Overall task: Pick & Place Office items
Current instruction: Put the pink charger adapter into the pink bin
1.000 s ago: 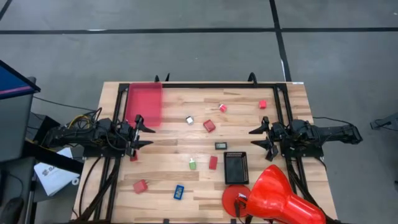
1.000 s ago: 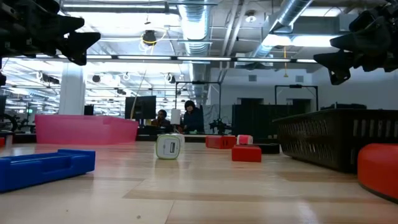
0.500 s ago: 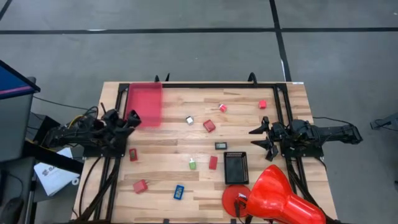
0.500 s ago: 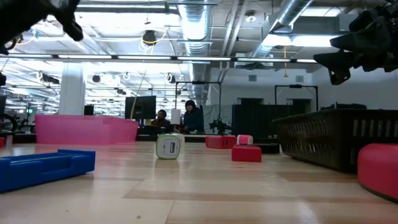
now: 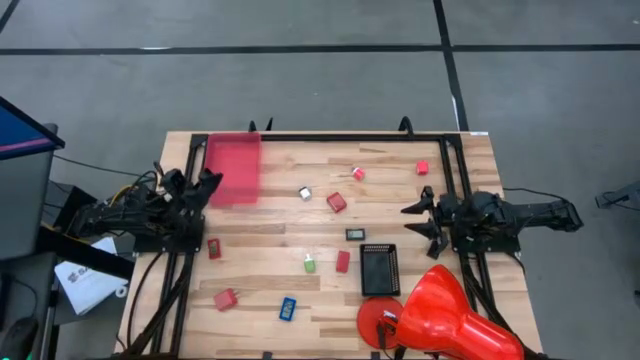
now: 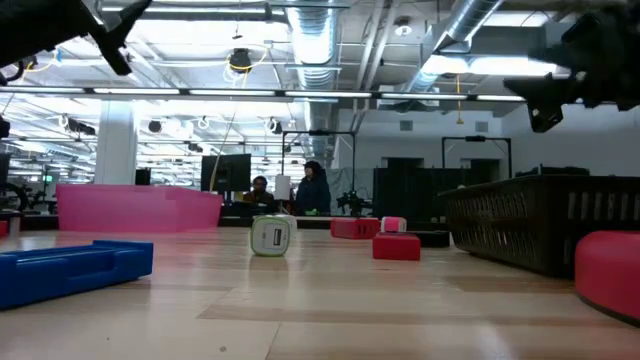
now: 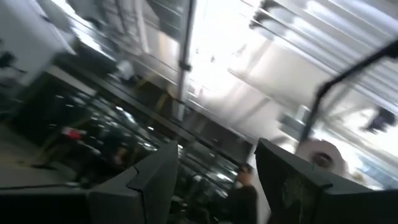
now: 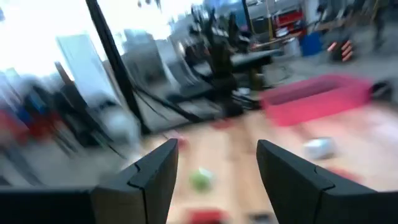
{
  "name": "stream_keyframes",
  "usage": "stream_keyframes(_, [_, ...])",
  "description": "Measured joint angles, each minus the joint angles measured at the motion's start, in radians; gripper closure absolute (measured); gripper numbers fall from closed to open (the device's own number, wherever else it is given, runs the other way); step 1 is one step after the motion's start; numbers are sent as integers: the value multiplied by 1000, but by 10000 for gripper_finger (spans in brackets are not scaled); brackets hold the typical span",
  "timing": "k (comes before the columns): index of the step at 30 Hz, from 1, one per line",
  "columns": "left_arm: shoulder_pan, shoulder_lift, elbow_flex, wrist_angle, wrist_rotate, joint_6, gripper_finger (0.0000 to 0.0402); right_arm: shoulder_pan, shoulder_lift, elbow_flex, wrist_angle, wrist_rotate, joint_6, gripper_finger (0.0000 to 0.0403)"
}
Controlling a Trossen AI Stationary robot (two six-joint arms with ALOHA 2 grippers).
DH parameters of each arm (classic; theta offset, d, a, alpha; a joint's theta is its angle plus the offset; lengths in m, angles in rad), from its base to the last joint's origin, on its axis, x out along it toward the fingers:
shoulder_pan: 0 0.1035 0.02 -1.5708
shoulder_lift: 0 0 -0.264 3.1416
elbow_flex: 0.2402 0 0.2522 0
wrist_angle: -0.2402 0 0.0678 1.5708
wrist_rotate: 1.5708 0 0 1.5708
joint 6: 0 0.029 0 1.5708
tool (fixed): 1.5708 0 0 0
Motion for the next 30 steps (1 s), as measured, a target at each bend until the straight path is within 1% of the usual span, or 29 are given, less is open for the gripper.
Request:
stream_keyframes(2, [0,0,0,0,-33,-11,193,1,0,0,68,-1,179,191])
stream_keyframes(4, [0,0,0,0,-55,-43,193,-5,0,0,123,25,291,191])
stream_keyframes(10, [0,25,0,2,-65,-133,193,-23,0,0,234,275,496,191])
stream_keyframes(12, [0,56,0,8,-68,-161,193,-28,0,0,284,335,593,191])
stream_keyframes(13, [0,77,0,13,-70,-178,193,-30,0,0,307,346,627,191])
stream_keyframes(15, [0,126,0,39,-77,-187,193,-40,0,1,338,347,640,191])
stream_keyframes(18, [0,213,0,132,-77,-186,193,-56,0,2,376,258,626,191])
stream_keyframes(20, [0,277,0,220,-75,-179,193,-63,0,5,404,218,627,191])
stream_keyframes(23, [0,379,0,370,-31,-175,193,-65,0,13,544,196,611,191])
stream_keyframes(26, [0,473,0,483,22,-178,193,-66,0,13,701,198,537,191])
stream_keyframes(29, [0,556,17,537,35,-180,198,-66,0,17,845,201,460,191])
stream_keyframes(30, [0,583,33,548,35,-170,201,-65,-1,26,868,201,439,191])
